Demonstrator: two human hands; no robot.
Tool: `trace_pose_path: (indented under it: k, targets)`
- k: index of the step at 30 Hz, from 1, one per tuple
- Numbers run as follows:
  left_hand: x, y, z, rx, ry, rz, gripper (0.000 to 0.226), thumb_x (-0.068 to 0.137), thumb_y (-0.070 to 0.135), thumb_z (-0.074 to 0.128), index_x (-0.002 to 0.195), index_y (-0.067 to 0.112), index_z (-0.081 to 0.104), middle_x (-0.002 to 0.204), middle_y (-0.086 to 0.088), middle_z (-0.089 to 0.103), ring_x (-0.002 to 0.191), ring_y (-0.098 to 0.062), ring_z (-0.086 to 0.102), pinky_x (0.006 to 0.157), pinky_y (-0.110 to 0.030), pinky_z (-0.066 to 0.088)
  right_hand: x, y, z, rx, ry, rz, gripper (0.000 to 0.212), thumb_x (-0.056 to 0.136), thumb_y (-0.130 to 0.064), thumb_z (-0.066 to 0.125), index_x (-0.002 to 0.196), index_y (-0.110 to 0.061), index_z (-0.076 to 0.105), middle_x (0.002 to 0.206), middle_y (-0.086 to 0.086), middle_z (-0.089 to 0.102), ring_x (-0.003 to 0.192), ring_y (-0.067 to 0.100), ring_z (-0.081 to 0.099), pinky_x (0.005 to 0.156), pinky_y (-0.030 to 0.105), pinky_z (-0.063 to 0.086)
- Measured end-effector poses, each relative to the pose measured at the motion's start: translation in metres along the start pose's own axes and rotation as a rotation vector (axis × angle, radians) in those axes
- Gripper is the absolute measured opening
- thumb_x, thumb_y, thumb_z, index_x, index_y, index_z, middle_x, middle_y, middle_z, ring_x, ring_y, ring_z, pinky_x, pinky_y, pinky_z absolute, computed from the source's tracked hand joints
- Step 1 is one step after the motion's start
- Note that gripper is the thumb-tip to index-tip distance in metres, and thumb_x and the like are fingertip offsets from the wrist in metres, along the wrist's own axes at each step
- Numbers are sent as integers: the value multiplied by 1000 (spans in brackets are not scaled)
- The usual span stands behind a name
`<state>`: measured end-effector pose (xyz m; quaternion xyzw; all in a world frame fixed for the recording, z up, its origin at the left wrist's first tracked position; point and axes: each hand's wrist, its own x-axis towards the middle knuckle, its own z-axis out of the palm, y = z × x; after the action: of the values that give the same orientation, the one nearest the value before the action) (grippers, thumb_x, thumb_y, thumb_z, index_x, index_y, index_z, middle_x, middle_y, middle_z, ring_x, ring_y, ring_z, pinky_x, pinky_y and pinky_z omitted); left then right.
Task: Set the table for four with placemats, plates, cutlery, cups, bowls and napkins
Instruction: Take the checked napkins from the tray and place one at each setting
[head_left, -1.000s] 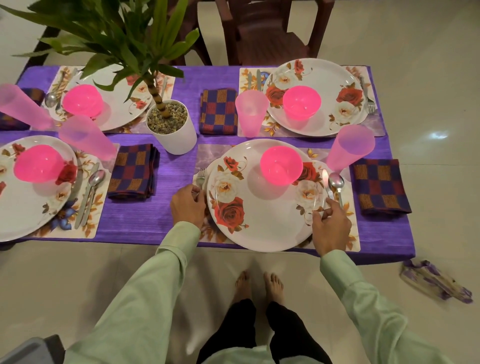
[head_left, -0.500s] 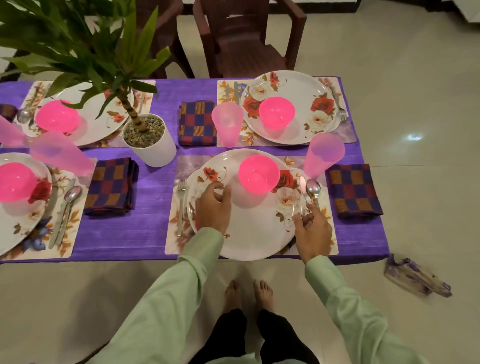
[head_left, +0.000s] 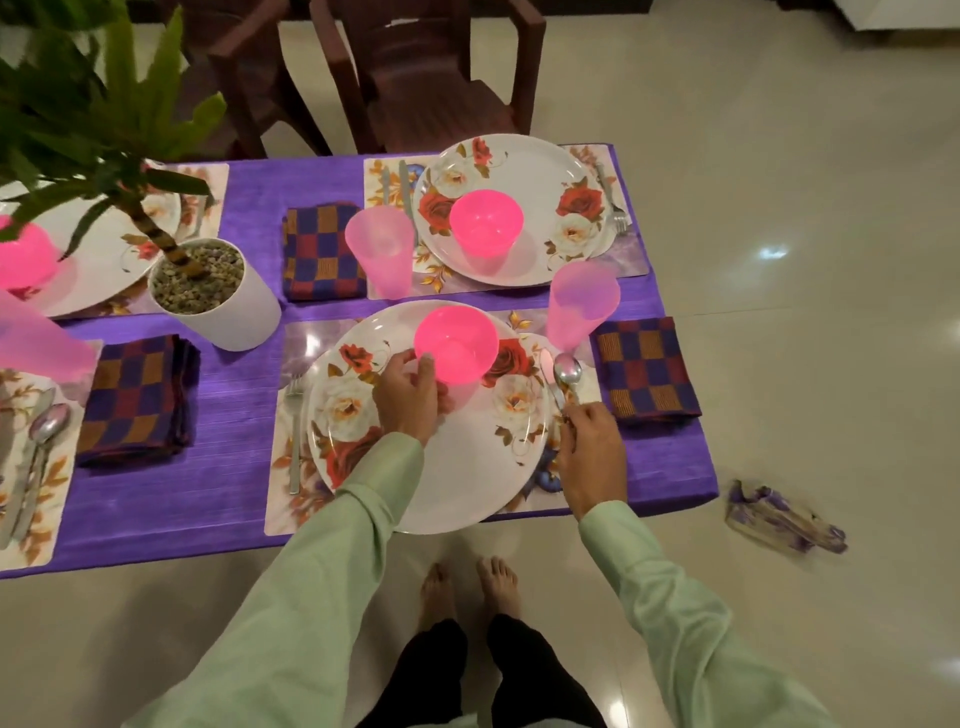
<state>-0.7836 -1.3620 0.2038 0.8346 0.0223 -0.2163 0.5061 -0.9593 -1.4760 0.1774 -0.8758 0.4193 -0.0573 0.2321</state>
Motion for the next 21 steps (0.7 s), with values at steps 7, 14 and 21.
trace_pose_path:
  k: [7,14,21]
  targets:
    - [-13,-14,-7,-153,41,-16,34,99,42,51,117,15,61,73,-15,71,53,-22,64,53,-39,58,7,-10,3,-101,-24,17,26,92,-5,58,118,-6,60,116,13,55,104,27,52,87,35,50]
    - [-28,-21,-11,-172,54,-12,25,99,41,49,112,22,60,78,-14,71,56,-23,67,56,-37,57,-6,-7,3,-53,-33,19,30,96,-15,60,125,-8,59,125,12,54,111,25,53,95,35,49]
    - [-32,-23,-13,-181,57,-11,29,98,44,49,112,22,61,79,-13,71,59,-25,68,58,-38,57,-10,-3,-6,105,65,59,25,96,-17,60,120,-10,64,117,7,59,102,19,57,89,31,51]
